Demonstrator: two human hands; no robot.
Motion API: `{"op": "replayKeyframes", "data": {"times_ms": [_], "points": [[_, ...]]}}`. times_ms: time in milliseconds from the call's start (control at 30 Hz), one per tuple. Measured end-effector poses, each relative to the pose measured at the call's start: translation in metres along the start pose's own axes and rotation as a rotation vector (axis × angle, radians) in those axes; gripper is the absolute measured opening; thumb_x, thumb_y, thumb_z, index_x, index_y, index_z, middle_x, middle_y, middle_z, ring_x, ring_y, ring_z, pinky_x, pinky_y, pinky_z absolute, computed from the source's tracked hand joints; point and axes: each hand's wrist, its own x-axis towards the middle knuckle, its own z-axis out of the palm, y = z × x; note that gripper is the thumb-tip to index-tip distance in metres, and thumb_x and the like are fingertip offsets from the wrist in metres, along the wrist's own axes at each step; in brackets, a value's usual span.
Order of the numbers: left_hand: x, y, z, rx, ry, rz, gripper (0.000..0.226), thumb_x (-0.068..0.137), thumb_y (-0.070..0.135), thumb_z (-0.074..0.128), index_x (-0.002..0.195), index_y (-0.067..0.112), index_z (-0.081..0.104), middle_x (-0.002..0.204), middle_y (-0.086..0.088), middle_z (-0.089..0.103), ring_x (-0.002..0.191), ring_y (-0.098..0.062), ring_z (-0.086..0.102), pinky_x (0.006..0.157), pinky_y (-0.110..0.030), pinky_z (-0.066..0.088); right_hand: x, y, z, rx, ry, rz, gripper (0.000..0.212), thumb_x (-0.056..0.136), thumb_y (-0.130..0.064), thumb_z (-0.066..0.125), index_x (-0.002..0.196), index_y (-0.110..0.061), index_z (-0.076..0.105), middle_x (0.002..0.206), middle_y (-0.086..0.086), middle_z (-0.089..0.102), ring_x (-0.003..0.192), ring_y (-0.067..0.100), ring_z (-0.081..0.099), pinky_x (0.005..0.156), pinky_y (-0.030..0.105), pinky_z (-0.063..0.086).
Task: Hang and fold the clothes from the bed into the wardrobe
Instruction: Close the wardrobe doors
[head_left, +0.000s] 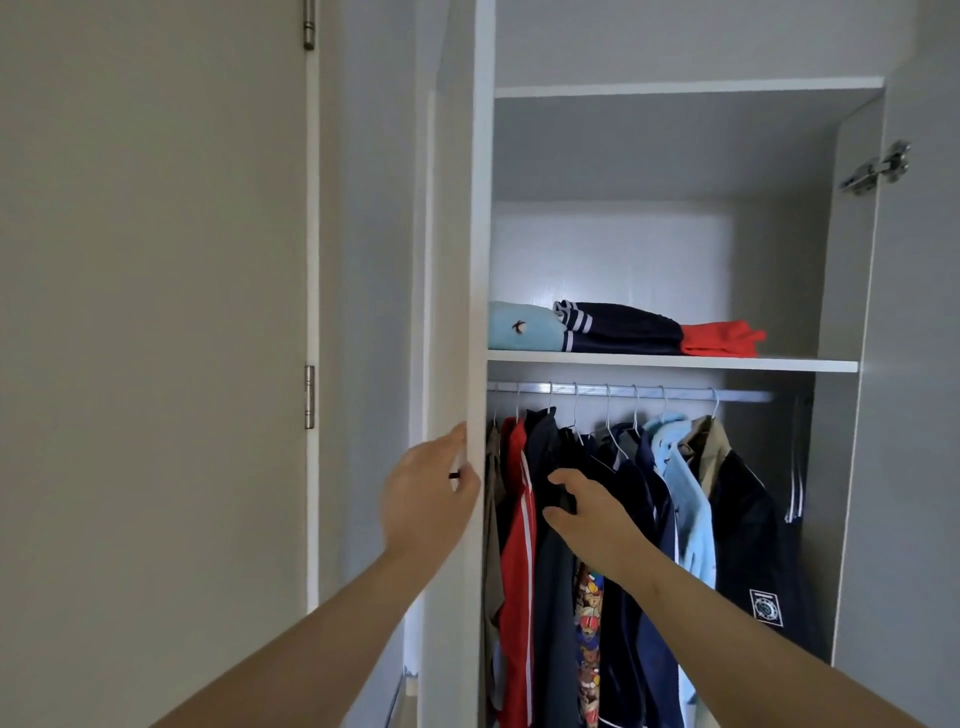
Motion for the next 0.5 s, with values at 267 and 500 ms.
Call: {"op": "replayKeyframes", "data": {"times_ms": [267, 500], "points": [[0.017, 0.032, 0.098, -0.050, -0.307, 0.268, 0.062, 0.095, 0.026, 0.047, 0.148, 0.024, 0.013, 0.155, 0.007, 0.016, 0.142, -0.007, 0.016, 0.110, -0.014, 0.014, 0.021, 0.078, -0.040, 0.013, 0.075, 0.108, 0.042, 0.092, -0.011, 0.046, 0.133, -0.021, 0.041, 0.121, 0.002, 0.047, 0.079, 0.013, 0.052, 0.069, 0.020, 0.041], [0.043, 0.062, 0.208, 0.280, -0.477, 0.283, 0.080, 0.093, 0.042, 0.041, 0.147, 0.023, -0.015, 0.155, 0.004, -0.019, 0.144, -0.017, -0.009, 0.116, -0.037, 0.012, 0.058, 0.159, -0.099, -0.008, 0.125, 0.199, 0.043, 0.092, -0.011, 0.045, 0.134, -0.021, 0.040, 0.108, 0.001, 0.049, 0.058, 0.004, 0.046, 0.048, 0.010, 0.036]]}}
